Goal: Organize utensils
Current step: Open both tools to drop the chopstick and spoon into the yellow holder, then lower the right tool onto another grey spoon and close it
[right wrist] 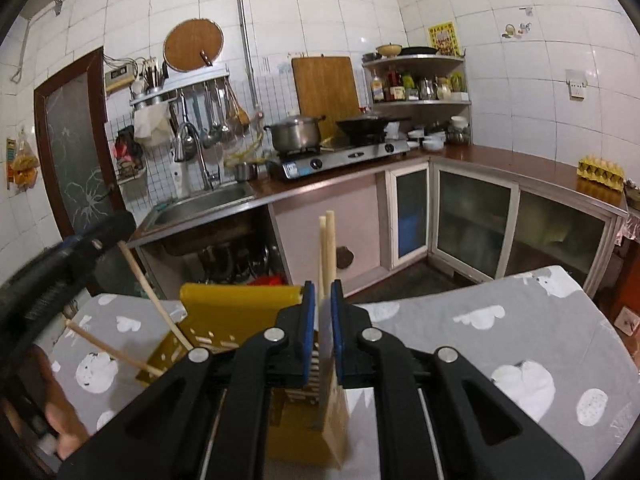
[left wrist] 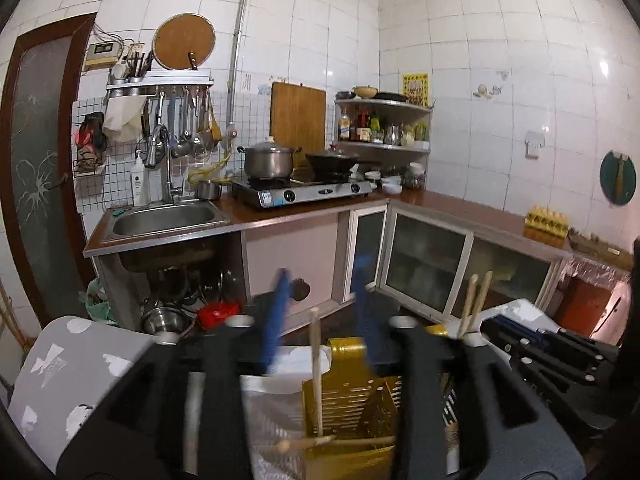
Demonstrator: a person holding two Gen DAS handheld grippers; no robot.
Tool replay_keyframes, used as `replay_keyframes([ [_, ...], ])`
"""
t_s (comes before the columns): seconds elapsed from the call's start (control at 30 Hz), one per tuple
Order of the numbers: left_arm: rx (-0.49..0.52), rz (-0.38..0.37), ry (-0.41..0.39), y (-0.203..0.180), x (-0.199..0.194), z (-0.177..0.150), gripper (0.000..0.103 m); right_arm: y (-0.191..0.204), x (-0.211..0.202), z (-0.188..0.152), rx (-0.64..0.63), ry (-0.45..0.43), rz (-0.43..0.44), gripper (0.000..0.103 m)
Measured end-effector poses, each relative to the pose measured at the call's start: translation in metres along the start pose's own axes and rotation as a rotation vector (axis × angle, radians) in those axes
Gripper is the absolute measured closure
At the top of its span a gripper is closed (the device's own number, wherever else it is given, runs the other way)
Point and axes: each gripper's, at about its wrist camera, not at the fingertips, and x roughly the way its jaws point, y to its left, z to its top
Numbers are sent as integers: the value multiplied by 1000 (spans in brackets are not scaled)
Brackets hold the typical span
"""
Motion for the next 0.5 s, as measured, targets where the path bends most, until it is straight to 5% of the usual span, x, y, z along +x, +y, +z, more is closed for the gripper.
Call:
replay_keyframes([
  [0.07, -1, 11, -24, 3, -18, 7, 40, -3, -14, 2, 13, -14, -5, 52],
  [0.13, -1, 10, -50, 8, -46, 17, 25, -6, -34, 3, 6, -33, -26, 52],
  [0.33, 9, 11, -68, 23, -110, 22, 5, -26, -85, -13, 41, -4, -48, 46],
  [0.5, -46, 11, -28, 43, -146, -1, 5, -38, -108, -50, 54, 55, -73, 41],
])
